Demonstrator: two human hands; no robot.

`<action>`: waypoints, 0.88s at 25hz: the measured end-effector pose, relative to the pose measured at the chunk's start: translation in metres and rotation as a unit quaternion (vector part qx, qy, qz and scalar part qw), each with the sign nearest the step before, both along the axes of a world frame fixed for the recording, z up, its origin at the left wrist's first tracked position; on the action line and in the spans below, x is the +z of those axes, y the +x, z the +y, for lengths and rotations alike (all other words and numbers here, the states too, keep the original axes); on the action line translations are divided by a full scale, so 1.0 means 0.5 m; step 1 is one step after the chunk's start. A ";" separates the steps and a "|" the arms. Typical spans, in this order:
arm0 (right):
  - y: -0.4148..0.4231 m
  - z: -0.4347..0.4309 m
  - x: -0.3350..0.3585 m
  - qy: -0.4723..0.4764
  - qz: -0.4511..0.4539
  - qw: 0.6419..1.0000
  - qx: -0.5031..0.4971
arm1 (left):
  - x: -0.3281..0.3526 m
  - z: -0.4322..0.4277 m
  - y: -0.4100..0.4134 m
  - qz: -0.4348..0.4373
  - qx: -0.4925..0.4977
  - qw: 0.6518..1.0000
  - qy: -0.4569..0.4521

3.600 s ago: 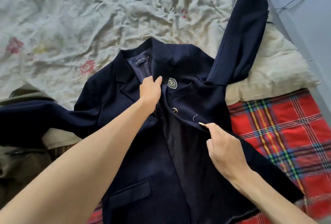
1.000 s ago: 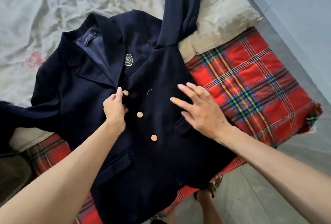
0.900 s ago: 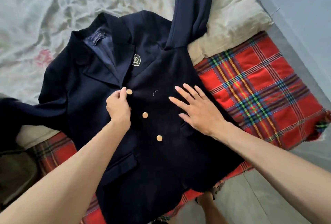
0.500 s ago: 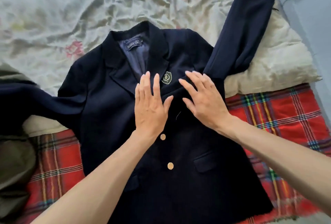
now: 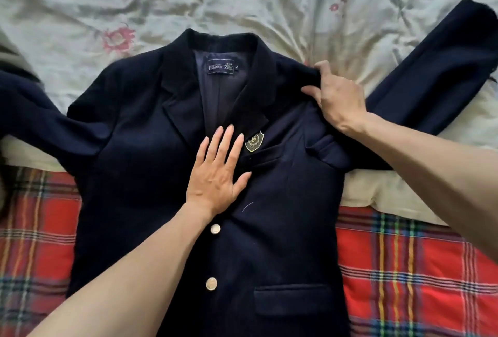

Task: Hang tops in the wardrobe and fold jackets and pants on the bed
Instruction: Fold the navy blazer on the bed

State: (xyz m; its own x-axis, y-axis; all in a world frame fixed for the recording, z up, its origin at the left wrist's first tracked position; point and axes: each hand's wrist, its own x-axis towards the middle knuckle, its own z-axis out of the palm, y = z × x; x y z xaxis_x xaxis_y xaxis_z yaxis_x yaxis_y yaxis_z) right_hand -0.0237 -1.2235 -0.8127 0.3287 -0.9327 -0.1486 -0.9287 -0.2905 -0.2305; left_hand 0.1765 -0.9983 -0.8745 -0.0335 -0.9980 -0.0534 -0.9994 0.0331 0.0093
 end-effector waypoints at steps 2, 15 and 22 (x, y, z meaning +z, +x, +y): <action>0.033 0.010 -0.015 -0.045 0.077 0.996 0.005 | -0.005 0.003 0.001 -0.005 0.003 1.000 0.005; -0.202 0.602 0.011 0.141 -0.311 0.893 -0.293 | 0.058 0.006 -0.008 -0.002 0.040 0.997 0.065; -0.311 0.812 0.052 0.433 -0.332 0.783 -0.299 | 0.108 0.279 -0.046 0.095 0.032 0.992 0.078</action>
State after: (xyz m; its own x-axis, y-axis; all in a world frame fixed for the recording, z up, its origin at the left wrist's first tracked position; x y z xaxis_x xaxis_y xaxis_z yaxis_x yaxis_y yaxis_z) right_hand -0.1792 -0.8175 -0.7869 0.1446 -0.5930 -0.7921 -0.4300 0.6834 -0.5900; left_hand 0.1536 -0.8586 -0.8206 0.0056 -0.9786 -0.2056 -0.9790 -0.0473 0.1985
